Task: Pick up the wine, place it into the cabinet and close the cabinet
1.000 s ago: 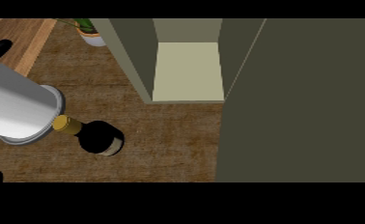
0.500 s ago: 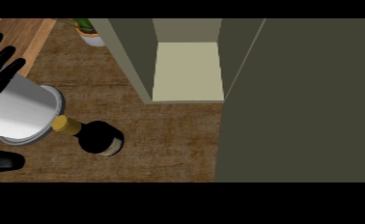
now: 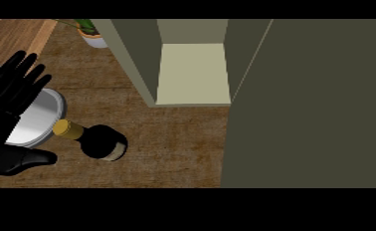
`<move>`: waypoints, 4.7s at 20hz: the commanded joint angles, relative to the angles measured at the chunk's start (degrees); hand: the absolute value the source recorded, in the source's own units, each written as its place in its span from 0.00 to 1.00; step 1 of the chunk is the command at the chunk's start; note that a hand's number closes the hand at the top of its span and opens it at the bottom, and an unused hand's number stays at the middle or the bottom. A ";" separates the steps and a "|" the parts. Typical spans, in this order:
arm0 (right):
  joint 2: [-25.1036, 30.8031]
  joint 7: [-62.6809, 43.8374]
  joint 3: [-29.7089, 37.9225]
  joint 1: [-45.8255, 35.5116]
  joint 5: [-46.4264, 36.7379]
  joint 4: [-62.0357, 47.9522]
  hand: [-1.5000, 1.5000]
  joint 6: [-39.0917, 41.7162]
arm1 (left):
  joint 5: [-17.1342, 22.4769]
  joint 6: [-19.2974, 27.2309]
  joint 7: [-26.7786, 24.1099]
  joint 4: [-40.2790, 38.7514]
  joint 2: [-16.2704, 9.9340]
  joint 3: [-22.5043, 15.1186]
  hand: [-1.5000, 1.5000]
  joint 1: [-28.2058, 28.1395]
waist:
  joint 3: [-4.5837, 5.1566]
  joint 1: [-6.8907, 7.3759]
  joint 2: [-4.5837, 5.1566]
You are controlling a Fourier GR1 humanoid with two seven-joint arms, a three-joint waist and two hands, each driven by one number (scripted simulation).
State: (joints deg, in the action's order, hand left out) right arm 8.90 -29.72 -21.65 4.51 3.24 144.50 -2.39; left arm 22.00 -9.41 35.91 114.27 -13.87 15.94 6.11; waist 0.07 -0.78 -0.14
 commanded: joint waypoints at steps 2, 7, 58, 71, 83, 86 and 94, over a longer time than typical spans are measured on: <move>1.65 -3.11 0.28 4.87 2.37 13.31 0.00 0.45 | -1.32 -3.27 -5.18 -6.37 -0.08 0.58 0.00 -0.81 | -0.06 -0.14 0.02; 1.84 -4.02 0.34 4.33 1.73 14.19 0.00 -0.45 | -3.23 -6.81 -12.55 -10.99 1.12 1.01 0.00 -5.12 | -0.03 0.00 -0.05; 4.47 -6.99 2.67 3.04 5.23 16.50 0.00 -1.81 | -6.30 -13.63 -44.26 -58.77 6.77 3.73 0.00 1.65 | -0.02 -0.32 -0.06; 5.18 -3.62 3.35 5.34 5.54 14.73 0.00 -0.16 | -5.83 -15.03 -45.50 -61.45 7.21 2.07 1.00 4.24 | -0.09 -0.03 -0.03; 5.39 -7.42 4.81 2.07 6.97 15.38 0.00 -0.54 | -12.59 -7.69 -52.35 -55.88 12.01 -3.42 1.00 4.45 | -0.06 0.05 -0.08; 4.81 -3.91 4.16 3.54 5.86 12.75 0.00 0.31 | -10.14 -7.38 -57.99 -53.86 12.24 -0.33 1.00 1.46 | -0.06 0.13 -0.09; 3.93 -3.23 3.97 3.70 5.82 11.42 0.00 0.60 | -4.03 -8.99 -66.84 -42.82 13.85 -7.20 1.00 -9.94 | -0.08 0.62 -0.16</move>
State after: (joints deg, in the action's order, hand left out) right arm 11.84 -27.17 -18.47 5.89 4.04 144.19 -1.90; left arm 14.98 -17.40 -29.23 67.27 -0.37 12.34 -0.67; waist -0.02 -0.27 -0.38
